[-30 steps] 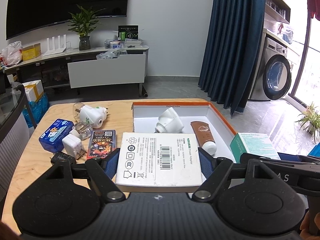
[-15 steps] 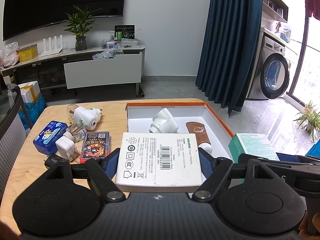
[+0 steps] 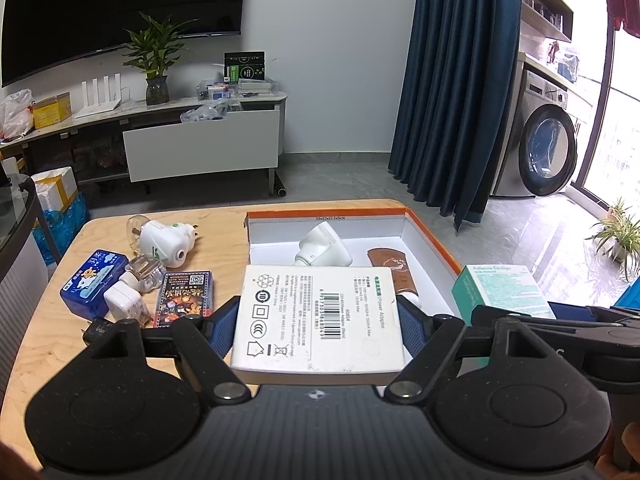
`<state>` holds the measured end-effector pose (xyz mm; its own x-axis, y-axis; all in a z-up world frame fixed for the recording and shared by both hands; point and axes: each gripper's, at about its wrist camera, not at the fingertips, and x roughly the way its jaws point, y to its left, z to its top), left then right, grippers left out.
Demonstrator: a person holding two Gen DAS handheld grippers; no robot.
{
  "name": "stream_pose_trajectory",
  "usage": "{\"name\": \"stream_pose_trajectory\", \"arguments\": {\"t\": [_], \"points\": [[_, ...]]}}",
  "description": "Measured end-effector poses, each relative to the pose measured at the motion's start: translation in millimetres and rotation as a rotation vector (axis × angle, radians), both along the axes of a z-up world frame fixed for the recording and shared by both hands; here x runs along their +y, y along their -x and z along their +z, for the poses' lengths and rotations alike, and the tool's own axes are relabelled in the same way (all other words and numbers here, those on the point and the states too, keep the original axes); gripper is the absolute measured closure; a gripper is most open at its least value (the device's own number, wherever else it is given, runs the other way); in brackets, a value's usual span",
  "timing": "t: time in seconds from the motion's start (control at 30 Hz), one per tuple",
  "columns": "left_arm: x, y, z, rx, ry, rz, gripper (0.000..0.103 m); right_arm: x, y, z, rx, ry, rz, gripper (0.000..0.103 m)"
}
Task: Organize rigid objects
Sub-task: 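Hold both boxes above the lid beside the placed adapter and tube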
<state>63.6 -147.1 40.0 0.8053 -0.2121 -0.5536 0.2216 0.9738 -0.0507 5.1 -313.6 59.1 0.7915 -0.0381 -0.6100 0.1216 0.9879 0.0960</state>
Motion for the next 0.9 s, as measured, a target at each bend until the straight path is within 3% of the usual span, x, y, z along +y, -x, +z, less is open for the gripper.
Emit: {"name": "stream_pose_trajectory", "arguments": {"t": [0.9], "points": [[-2,-16,-1,0.006,-0.003,-0.007,0.024,0,-24,2,-0.003,0.002,0.019,0.019]]}}
